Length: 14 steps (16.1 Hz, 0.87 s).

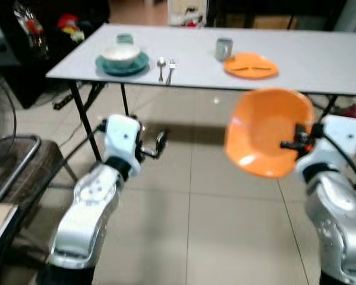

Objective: Setting the table

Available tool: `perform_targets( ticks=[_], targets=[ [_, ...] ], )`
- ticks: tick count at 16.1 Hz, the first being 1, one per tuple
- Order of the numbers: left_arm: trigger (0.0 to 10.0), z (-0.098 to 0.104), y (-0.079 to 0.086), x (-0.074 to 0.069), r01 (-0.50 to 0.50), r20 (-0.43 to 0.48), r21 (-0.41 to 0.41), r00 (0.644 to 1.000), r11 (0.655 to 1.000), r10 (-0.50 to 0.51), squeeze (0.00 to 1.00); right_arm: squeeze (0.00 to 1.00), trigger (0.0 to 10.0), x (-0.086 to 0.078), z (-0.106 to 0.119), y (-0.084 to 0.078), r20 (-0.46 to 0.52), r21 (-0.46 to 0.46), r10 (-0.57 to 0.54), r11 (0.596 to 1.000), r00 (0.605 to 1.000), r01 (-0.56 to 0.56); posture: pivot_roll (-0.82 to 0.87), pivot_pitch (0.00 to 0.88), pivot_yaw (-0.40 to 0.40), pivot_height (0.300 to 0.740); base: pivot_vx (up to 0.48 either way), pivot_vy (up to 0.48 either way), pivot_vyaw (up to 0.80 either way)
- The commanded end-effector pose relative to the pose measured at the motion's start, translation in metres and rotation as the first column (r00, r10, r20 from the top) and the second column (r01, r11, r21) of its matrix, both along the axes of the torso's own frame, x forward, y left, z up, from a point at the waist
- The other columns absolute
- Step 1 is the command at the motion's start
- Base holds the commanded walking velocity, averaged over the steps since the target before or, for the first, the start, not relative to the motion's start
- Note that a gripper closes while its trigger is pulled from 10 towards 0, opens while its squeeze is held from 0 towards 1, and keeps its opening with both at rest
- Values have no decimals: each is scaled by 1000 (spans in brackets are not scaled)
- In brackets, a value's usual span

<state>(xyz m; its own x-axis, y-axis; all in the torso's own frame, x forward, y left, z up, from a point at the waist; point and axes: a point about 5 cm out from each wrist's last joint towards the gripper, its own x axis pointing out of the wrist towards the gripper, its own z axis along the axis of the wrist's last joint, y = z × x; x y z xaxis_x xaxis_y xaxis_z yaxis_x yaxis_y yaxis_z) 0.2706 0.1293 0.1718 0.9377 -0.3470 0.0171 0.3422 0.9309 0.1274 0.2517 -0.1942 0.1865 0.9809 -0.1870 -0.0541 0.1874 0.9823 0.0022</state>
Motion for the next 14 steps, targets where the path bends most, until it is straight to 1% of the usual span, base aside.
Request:
perform_targets(
  ticks=[1,2,4,8,14],
  targets=[
    [10000,1,8,-1,-24,0,9,1000,1000,24,0,0,10000,1,8,12,58,9,55,998,997,-56,60,0,19,740,315,0,0],
    [10000,1,8,-1,-23,-1,9,1000,1000,23,0,0,10000,1,9,12,64,13,57,998,996,-58,60,0,19,740,315,0,0],
    [10000,1,8,-1,-19,-2,9,1000,1000,19,0,0,10000,0,10,11,86,54,58,997,995,-63,62,0,18,740,317,0,0],
    [10000,0,9,-2,-21,-7,8,1000,1000,21,0,0,10000,1,12,13,90,87,68,993,994,-75,64,0,15,740,307,0,0],
    [10000,-1,9,-3,-16,-10,-1,1000,1000,16,0,0,10000,1,13,14,102,88,78,992,992,-87,68,0,7,740,284,0,0]
  ],
)
